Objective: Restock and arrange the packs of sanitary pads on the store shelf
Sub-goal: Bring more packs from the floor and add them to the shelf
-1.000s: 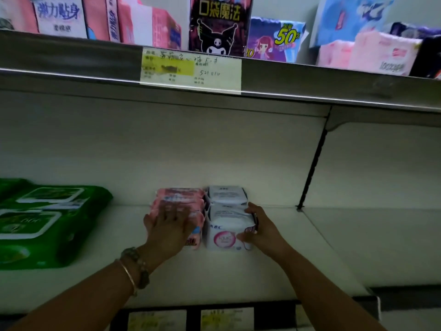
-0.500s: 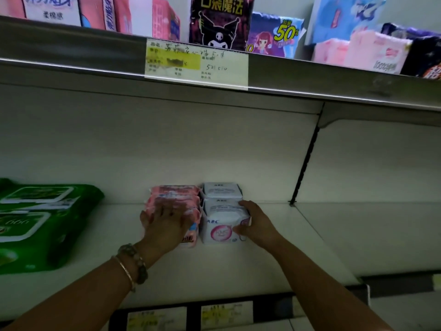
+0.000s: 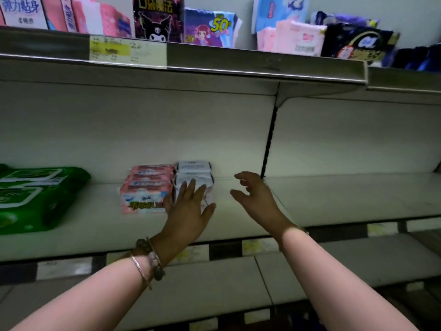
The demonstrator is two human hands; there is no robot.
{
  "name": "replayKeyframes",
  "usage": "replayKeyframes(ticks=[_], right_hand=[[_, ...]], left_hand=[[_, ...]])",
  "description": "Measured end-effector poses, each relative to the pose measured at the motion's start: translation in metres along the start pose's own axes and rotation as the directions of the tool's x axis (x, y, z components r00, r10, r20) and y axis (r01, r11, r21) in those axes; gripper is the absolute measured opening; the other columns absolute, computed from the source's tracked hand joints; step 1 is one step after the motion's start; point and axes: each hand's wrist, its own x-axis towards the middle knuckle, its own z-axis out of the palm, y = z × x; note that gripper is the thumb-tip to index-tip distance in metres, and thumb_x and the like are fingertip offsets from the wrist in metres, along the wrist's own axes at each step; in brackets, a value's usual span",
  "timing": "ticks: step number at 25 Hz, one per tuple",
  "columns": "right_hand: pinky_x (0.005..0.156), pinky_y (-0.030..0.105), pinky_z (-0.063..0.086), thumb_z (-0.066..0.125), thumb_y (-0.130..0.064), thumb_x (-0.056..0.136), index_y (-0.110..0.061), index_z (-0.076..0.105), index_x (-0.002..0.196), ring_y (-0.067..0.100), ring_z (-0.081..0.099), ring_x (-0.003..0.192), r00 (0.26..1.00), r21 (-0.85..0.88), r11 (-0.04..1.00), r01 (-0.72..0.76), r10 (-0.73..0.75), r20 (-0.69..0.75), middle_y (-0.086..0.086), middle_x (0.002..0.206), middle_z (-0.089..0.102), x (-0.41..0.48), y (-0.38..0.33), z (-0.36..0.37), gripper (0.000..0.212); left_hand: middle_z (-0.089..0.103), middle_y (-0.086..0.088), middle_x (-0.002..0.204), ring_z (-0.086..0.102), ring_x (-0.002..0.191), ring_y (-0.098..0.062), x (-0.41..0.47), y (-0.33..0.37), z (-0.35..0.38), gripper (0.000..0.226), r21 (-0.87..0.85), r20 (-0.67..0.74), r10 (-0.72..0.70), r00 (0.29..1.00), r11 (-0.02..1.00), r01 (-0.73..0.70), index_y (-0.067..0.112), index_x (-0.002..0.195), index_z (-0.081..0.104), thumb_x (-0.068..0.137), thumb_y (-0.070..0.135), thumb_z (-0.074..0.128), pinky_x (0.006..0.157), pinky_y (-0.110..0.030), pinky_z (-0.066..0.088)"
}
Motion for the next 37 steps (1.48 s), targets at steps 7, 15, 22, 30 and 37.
replayKeyframes(ticks=[7,15,22,30,37], right_hand=[[0.093,0.035,0.047,0.062,-0.008,0.085,-0.016,0.058,0.108,0.017,0.057,0.105,1.0,0.088,0.996,-0.003,0.002,0.007,0.003,0.111,0.057,-0.094,0.0,-0.078,0.025],[0.081,0.022,0.047,0.06,-0.001,0.085,-0.015,0.061,0.096,0.009,0.058,0.084,1.0,0.259,0.966,0.01,-0.005,-0.019,-0.003,0.09,0.062,-0.182,0.004,-0.129,0.018],[0.074,0.015,0.047,0.059,0.003,0.086,-0.006,0.064,0.09,0.007,0.057,0.075,1.0,0.372,0.928,-0.018,0.022,-0.007,-0.003,0.078,0.062,-0.209,-0.003,-0.111,0.011],[0.083,0.033,0.051,0.057,0.003,0.086,-0.023,0.062,0.075,0.014,0.062,0.076,0.966,0.299,0.924,-0.237,0.192,0.173,-0.001,0.076,0.065,-0.261,0.02,-0.021,0.028],[0.082,0.029,0.052,0.057,-0.003,0.088,-0.026,0.064,0.079,0.015,0.064,0.085,0.926,0.213,0.916,-0.339,0.285,0.246,-0.002,0.082,0.067,-0.293,0.061,0.018,0.026]], left_hand=[[0.014,-0.002,0.156,0.009,0.144,-0.015,-0.097,0.091,0.006,0.058,-0.115,0.013,-0.039,0.999,0.993,0.04,0.025,0.146,0.023,0.095,0.044,0.041,0.115,-0.043,0.005],[0.046,0.004,0.135,0.047,0.121,-0.012,-0.2,0.14,0.013,0.04,-0.279,-0.082,-0.008,0.997,0.96,-0.015,0.017,0.128,0.05,0.092,0.033,0.052,0.101,-0.029,0.039],[0.056,0.004,0.117,0.054,0.101,-0.009,-0.238,0.119,0.016,0.031,-0.317,-0.054,-0.103,0.993,0.945,0.081,0.017,0.12,0.056,0.091,0.028,0.055,0.09,-0.027,0.045],[0.061,0.001,0.109,0.058,0.093,-0.012,-0.292,0.053,0.052,0.027,-0.367,0.136,-0.255,0.957,0.885,0.288,0.016,0.115,0.059,0.091,0.026,0.055,0.089,-0.029,0.048],[0.057,0.004,0.117,0.055,0.098,-0.007,-0.324,0.014,0.098,0.031,-0.358,0.258,-0.296,0.92,0.855,0.375,0.018,0.122,0.056,0.093,0.027,0.051,0.089,-0.025,0.048]])
